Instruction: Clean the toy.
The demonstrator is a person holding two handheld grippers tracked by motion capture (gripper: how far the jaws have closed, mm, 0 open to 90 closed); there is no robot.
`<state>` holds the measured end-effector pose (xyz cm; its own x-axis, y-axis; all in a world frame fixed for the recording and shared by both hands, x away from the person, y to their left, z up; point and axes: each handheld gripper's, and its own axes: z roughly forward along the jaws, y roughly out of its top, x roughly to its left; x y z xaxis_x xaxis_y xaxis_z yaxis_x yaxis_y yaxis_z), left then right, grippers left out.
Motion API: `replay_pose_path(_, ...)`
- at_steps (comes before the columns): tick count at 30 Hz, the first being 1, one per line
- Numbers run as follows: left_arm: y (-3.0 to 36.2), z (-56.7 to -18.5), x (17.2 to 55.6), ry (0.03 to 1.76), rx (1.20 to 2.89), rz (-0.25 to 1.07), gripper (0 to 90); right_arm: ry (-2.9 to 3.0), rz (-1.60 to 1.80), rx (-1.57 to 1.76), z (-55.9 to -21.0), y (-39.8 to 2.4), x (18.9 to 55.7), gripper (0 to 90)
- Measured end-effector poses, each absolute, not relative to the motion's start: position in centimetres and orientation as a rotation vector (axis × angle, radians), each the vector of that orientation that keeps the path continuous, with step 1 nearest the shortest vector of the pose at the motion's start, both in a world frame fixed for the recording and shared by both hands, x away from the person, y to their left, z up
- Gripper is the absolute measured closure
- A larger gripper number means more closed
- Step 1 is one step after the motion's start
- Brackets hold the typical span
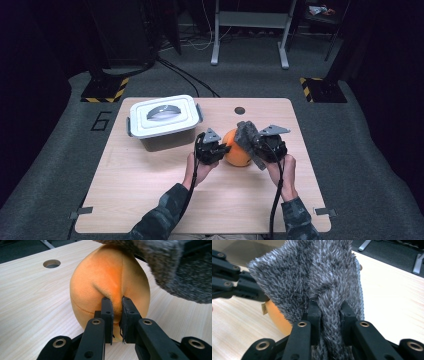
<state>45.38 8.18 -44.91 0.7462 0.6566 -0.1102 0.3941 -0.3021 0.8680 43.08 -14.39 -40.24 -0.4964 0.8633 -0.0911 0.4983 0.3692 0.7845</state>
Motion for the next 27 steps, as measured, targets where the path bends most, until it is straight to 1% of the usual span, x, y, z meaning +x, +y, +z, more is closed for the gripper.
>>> replay_pose_path(14,8.3,-44.9,45.6,0.811,1.937,0.334,81.6,2.13,0.98,1.212,-41.2,-16.0,40.7,75.1)
replay_pose_path(27,8.7,-44.9,45.8,0.823,1.937,0.332,81.7,2.144,0.972,1.217,-42.1,-16.4,39.9,75.1)
